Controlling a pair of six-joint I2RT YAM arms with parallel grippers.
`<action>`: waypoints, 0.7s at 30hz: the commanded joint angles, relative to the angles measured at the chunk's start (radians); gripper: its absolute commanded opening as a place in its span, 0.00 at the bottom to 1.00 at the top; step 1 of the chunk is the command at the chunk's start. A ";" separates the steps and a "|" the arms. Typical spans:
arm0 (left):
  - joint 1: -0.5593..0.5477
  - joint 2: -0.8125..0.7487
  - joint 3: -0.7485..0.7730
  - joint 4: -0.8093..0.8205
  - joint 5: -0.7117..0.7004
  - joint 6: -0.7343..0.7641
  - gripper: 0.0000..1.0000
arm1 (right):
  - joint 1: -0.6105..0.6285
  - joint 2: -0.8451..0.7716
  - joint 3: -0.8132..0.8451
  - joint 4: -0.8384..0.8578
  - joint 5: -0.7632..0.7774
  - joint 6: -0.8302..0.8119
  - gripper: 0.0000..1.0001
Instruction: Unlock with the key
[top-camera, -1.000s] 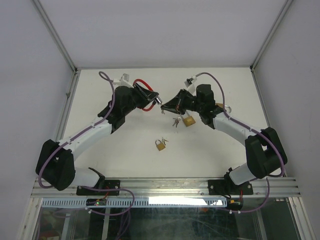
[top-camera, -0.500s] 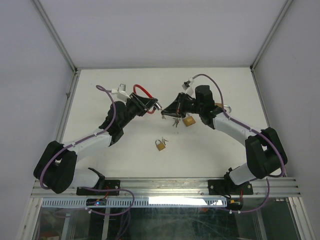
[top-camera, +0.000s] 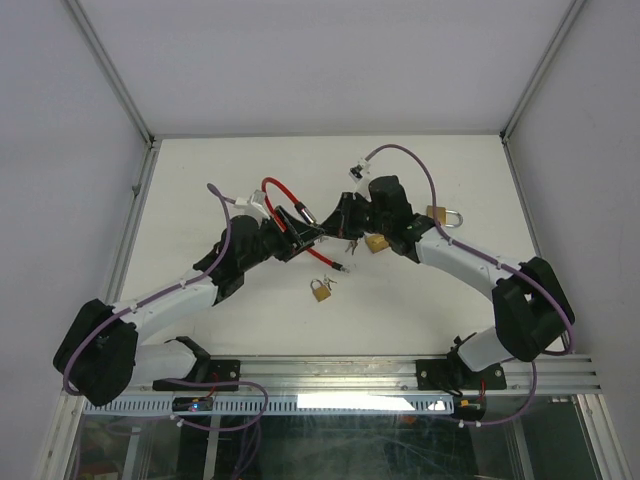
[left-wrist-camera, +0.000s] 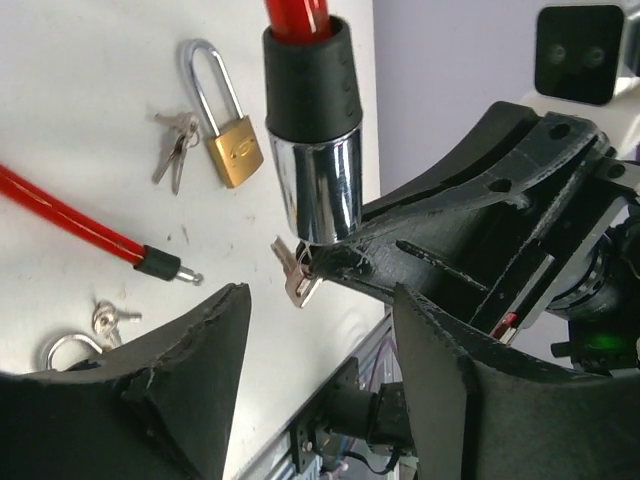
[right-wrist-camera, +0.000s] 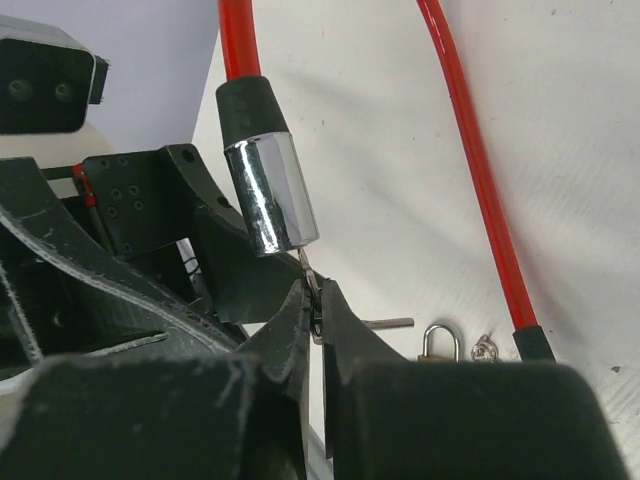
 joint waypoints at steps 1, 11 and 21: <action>0.003 -0.100 0.005 -0.140 -0.046 -0.049 0.60 | 0.033 -0.051 0.058 0.002 0.090 -0.089 0.00; 0.004 -0.158 0.095 -0.396 -0.202 -0.006 0.73 | -0.024 -0.052 0.023 -0.013 0.170 0.041 0.00; 0.003 0.122 0.244 -0.633 -0.231 -0.060 0.74 | -0.096 -0.057 0.004 -0.010 0.159 0.087 0.00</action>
